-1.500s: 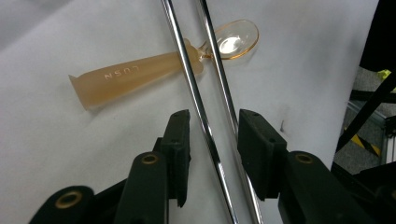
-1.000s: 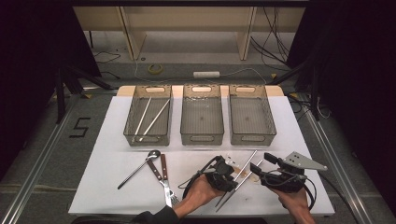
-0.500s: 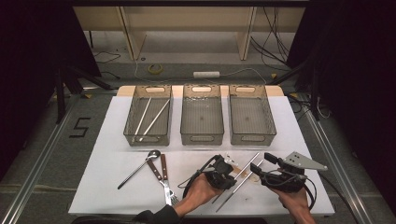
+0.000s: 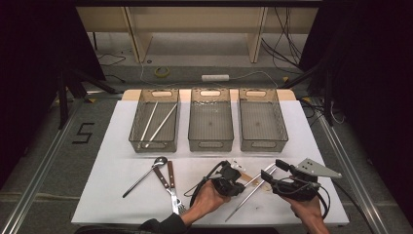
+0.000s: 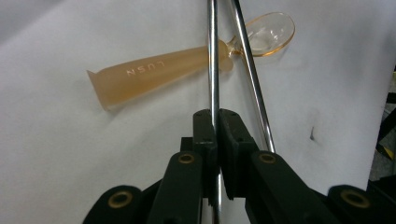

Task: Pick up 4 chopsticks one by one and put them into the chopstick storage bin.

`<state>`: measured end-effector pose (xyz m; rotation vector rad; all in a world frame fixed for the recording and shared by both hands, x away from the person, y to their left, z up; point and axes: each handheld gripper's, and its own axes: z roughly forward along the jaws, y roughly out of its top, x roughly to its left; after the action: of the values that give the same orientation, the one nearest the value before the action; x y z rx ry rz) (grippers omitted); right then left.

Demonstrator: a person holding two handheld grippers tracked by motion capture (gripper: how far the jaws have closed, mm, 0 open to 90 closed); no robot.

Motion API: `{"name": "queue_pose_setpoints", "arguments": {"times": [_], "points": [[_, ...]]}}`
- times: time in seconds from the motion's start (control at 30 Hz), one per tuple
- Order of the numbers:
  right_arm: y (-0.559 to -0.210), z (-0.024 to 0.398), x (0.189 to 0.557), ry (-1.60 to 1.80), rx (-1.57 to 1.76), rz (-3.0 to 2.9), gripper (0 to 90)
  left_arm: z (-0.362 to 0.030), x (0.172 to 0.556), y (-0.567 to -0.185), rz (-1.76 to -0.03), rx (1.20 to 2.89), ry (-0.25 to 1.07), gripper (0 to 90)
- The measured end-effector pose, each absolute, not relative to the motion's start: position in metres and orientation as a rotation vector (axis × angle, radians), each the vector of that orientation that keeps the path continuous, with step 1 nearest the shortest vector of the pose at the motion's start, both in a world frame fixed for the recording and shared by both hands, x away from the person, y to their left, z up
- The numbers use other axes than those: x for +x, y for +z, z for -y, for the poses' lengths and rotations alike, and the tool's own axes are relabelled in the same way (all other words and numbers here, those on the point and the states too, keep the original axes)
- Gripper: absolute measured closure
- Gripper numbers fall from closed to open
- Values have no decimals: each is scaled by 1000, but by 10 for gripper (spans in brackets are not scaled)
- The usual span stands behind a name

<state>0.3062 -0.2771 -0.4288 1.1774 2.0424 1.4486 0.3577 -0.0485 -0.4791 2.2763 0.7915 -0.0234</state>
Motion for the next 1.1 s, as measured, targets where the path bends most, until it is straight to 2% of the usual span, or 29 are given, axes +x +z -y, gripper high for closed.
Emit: {"name": "queue_pose_setpoints", "arguments": {"times": [0.23,0.5,1.1], "points": [[-429,277,306,1445,1178,-2042,292,42,358,-466,-731,2280,56,853],[-428,278,306,1450,1182,-2032,291,19,363,-453,-734,2249,73,855],[-429,278,306,1444,1179,-2040,292,-78,372,-400,-779,2103,197,854]]}}
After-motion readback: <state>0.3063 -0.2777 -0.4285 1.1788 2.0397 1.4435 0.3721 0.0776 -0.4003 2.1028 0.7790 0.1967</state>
